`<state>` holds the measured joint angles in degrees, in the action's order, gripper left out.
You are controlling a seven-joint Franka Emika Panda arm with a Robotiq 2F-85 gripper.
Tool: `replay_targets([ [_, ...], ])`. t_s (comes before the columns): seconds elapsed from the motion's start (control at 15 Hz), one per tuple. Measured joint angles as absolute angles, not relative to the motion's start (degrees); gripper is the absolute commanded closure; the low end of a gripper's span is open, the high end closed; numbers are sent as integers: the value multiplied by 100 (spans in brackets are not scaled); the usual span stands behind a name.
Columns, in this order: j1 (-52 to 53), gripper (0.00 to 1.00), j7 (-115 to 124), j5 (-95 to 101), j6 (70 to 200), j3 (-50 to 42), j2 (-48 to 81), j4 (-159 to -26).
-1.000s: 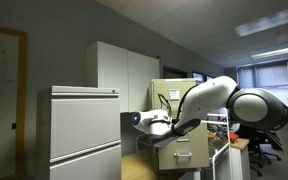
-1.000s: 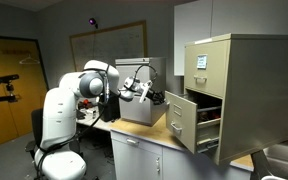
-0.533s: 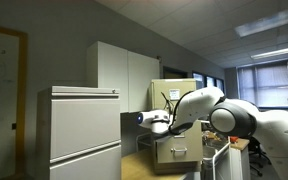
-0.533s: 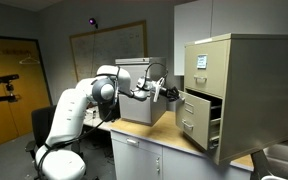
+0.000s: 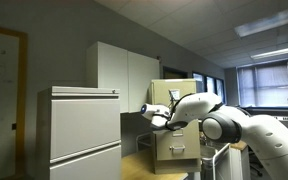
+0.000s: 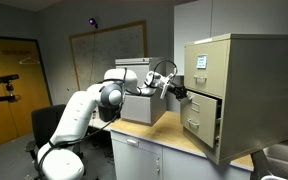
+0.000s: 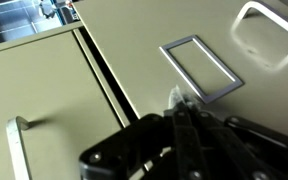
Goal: Close the open drawer on the beige filing cabinet
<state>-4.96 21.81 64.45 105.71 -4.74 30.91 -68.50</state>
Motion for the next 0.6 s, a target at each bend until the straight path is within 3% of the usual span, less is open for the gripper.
replay_targets([
  [0.6,-674,99,2025,5477,10246,-764,4106,-5246],
])
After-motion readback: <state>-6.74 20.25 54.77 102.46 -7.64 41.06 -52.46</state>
